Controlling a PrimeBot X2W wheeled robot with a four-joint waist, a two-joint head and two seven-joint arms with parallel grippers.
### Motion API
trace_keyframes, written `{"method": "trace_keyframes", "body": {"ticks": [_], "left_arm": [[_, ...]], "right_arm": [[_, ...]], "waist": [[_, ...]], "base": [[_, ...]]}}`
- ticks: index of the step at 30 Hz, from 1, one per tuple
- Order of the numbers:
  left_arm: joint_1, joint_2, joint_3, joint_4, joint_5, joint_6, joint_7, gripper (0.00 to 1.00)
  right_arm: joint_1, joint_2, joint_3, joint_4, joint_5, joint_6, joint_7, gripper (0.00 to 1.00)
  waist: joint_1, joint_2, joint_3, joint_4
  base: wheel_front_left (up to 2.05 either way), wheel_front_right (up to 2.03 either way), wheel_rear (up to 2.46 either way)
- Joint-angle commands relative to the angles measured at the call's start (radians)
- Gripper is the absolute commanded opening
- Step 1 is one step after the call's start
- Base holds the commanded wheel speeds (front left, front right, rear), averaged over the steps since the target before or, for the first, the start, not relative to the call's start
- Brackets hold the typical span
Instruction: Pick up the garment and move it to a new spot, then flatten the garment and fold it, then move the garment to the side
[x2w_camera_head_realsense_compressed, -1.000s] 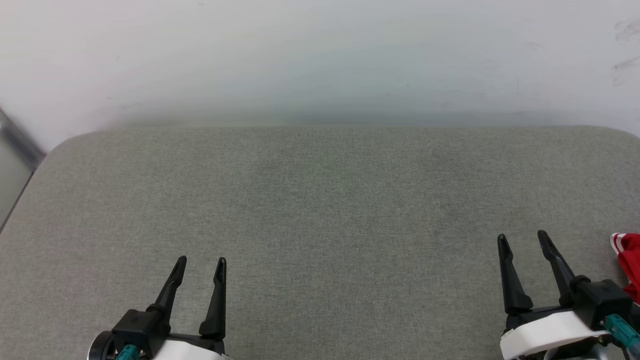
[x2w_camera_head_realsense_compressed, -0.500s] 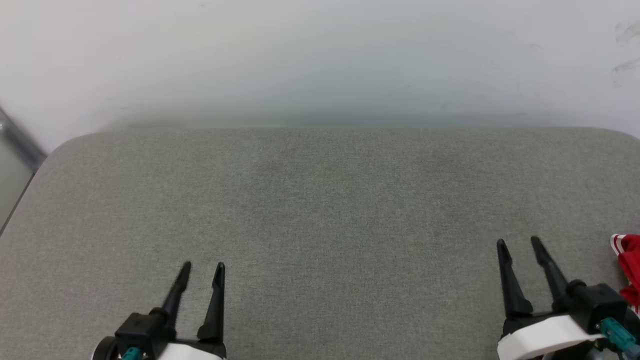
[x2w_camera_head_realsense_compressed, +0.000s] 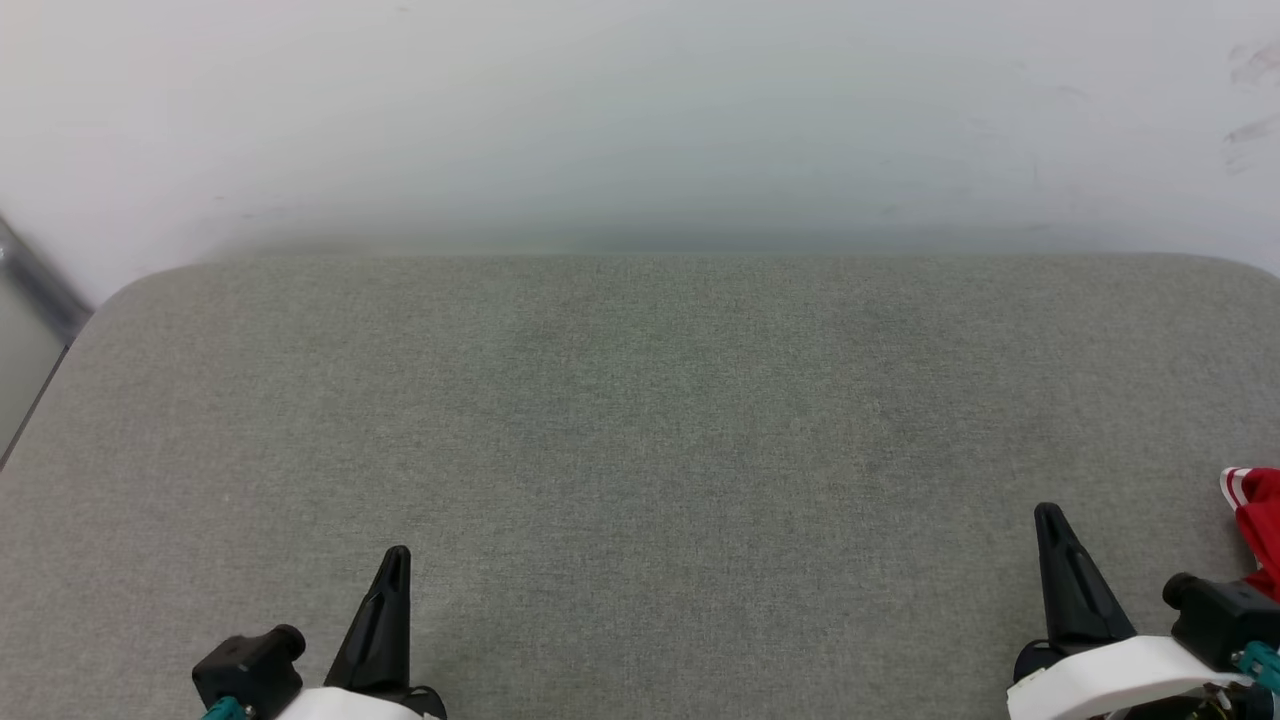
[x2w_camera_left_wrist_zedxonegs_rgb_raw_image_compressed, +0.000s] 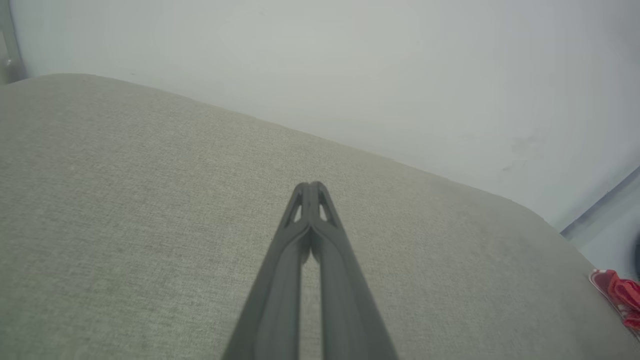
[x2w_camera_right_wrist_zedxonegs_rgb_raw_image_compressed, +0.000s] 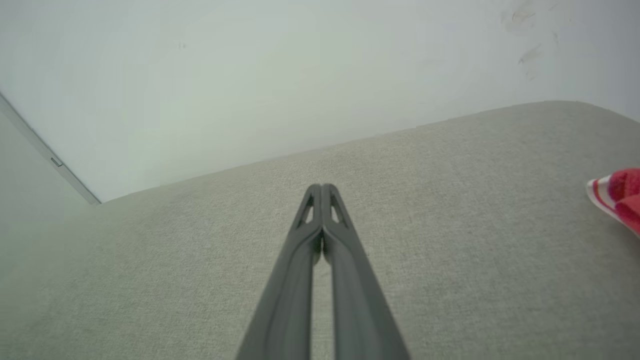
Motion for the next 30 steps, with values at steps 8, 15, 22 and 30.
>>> {"method": "trace_keyframes", "body": {"ticks": [8,15,22,30], "left_arm": [[-0.049,0.013,0.009,0.009,-0.156,0.0,0.029,0.0],[-0.066,0.016,0.015,0.025,-0.271,-0.001,0.054,0.0],[-0.082,0.018,0.022,0.035,-0.376,-0.001,0.077,0.0],[-0.097,0.02,0.03,0.046,-0.486,-0.001,0.102,0.0]], "right_arm": [[-0.04,0.001,-0.01,-0.003,0.159,0.0,0.035,0.0],[-0.05,0.001,-0.016,0.005,0.275,0.0,0.062,0.0],[-0.061,0.001,-0.022,0.013,0.383,0.0,0.087,0.0],[-0.07,0.001,-0.028,0.022,0.497,0.0,0.114,0.0]], "waist": [[0.0,0.0,0.0,-0.003],[0.0,0.0,0.001,-0.005],[0.0,0.0,0.001,-0.007],[0.0,0.0,0.002,-0.01]], "base": [[0.0,0.0,0.0],[0.0,0.0,0.0],[0.0,0.0,0.0],[0.0,0.0,0.0]]}}
